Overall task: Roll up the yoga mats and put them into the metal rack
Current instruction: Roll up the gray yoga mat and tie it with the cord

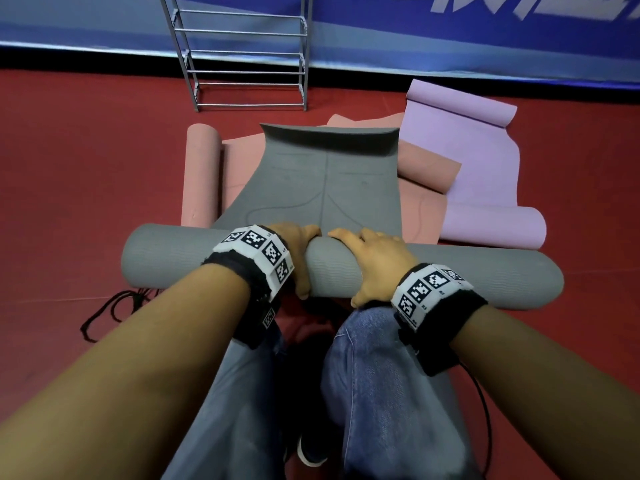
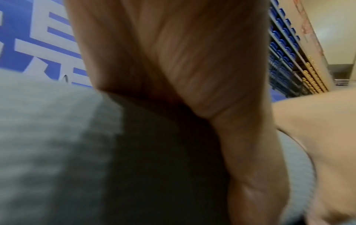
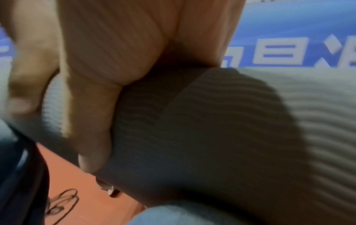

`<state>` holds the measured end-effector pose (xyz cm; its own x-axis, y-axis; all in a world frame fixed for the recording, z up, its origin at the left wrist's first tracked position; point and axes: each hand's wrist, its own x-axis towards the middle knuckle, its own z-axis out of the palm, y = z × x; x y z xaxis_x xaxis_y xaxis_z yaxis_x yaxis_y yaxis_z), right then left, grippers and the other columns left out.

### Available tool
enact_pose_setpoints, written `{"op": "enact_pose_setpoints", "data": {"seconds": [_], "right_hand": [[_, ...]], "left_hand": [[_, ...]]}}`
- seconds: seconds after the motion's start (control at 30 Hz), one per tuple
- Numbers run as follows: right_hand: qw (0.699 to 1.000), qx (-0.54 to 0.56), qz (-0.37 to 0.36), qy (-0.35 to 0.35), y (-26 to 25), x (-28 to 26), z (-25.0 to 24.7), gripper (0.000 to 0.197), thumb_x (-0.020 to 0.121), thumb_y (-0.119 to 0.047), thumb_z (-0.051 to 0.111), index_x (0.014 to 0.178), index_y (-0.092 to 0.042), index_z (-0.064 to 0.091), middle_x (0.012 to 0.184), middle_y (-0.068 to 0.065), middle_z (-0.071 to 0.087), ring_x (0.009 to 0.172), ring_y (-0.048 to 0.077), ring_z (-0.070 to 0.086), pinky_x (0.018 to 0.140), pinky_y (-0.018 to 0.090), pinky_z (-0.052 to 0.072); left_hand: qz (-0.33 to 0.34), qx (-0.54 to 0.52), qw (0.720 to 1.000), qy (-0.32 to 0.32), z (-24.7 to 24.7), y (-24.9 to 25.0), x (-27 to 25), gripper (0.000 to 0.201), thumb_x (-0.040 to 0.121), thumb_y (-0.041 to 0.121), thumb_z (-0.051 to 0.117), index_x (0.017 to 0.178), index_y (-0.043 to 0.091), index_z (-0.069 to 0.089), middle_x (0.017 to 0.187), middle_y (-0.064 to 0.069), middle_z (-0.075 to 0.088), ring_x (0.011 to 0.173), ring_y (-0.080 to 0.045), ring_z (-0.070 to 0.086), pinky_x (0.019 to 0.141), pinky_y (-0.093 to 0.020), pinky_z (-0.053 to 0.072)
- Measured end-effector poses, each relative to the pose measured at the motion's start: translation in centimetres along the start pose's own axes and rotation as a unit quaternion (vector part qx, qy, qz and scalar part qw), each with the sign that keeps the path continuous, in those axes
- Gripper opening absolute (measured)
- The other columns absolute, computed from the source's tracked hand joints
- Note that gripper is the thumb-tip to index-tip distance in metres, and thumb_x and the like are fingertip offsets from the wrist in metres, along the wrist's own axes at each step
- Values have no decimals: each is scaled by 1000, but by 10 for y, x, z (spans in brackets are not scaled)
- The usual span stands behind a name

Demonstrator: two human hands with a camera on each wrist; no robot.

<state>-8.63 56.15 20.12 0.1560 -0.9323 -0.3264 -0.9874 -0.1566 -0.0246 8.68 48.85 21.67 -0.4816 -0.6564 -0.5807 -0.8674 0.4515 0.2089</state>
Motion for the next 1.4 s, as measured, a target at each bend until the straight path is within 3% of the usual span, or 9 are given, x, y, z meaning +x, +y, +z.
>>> {"op": "enact_pose_setpoints", "data": {"seconds": [0.17, 0.23, 0.4, 0.6, 0.73, 0.87, 1.07, 1.3, 1.4], "right_hand": [[1000, 17, -1, -11, 0, 7, -4, 110, 51, -45, 84, 140, -40, 20, 111, 1, 57, 101, 25, 59, 88, 41, 49], [999, 27, -9, -24, -1, 9, -9, 109, 50, -44, 85, 139, -40, 22, 109, 1, 59, 98, 24, 60, 84, 39, 51], [999, 20, -21, -37, -1, 9, -16, 101, 52, -41, 85, 135, -37, 29, 101, -1, 65, 90, 23, 63, 78, 38, 55], [994, 56, -34, -83, 3, 5, -28, 98, 52, -35, 87, 134, -41, 35, 98, -1, 66, 85, 22, 64, 75, 39, 58], [982, 86, -53, -159, 7, 8, -47, 93, 52, -34, 92, 131, -36, 43, 107, -2, 66, 99, 21, 62, 90, 39, 52], [967, 144, -45, -205, 12, 3, -46, 90, 55, -30, 93, 130, -37, 43, 115, -7, 63, 108, 15, 59, 100, 39, 47], [981, 160, -55, -95, 10, -14, -31, 119, 51, -45, 89, 147, -40, 18, 138, 4, 46, 122, 23, 49, 104, 42, 42], [998, -33, -43, -22, -3, -40, -43, 128, 45, -55, 90, 148, -38, 14, 127, 1, 43, 115, 23, 49, 88, 41, 47], [998, 6, -36, -45, -7, -31, -36, 114, 43, -47, 92, 137, -32, 29, 116, 2, 53, 107, 25, 55, 86, 41, 50]], "left_hand": [[-19, 126, 988, 92, 27, 13, -11, 121, 54, 49, 88, 149, 32, 14, 140, -4, 38, 132, -29, 37, 107, -67, 21], [-19, 140, 982, 124, 40, 16, -14, 125, 55, 49, 88, 150, 26, 10, 142, -6, 35, 135, -28, 33, 110, -68, 13], [-22, 107, 980, 167, 40, 17, -15, 97, 63, 41, 84, 140, 29, 26, 129, -5, 50, 123, -29, 46, 108, -59, 26], [-6, 88, 986, 140, 26, 23, -21, 79, 58, 40, 84, 122, 29, 40, 107, -1, 60, 105, -27, 55, 90, -45, 37], [25, 15, 999, 42, -1, 18, -25, 70, 49, 32, 91, 105, 30, 49, 81, 9, 60, 84, -18, 62, 72, -31, 49], [36, -64, 996, -46, -16, 14, -24, 74, 35, 23, 95, 99, 23, 60, 89, 7, 71, 89, -14, 68, 81, -33, 58], [71, -91, 990, -82, -12, 13, -4, 105, 5, 44, 95, 103, 32, 62, 97, 4, 74, 98, -19, 70, 89, -43, 56], [44, -102, 985, -134, -30, 6, -24, 85, 37, 29, 99, 112, 9, 64, 106, 3, 73, 106, -20, 66, 87, -32, 56], [31, -112, 983, -140, -21, 4, -24, 66, 36, 31, 100, 93, 18, 71, 97, 1, 75, 97, -21, 70, 89, -41, 57]]}}
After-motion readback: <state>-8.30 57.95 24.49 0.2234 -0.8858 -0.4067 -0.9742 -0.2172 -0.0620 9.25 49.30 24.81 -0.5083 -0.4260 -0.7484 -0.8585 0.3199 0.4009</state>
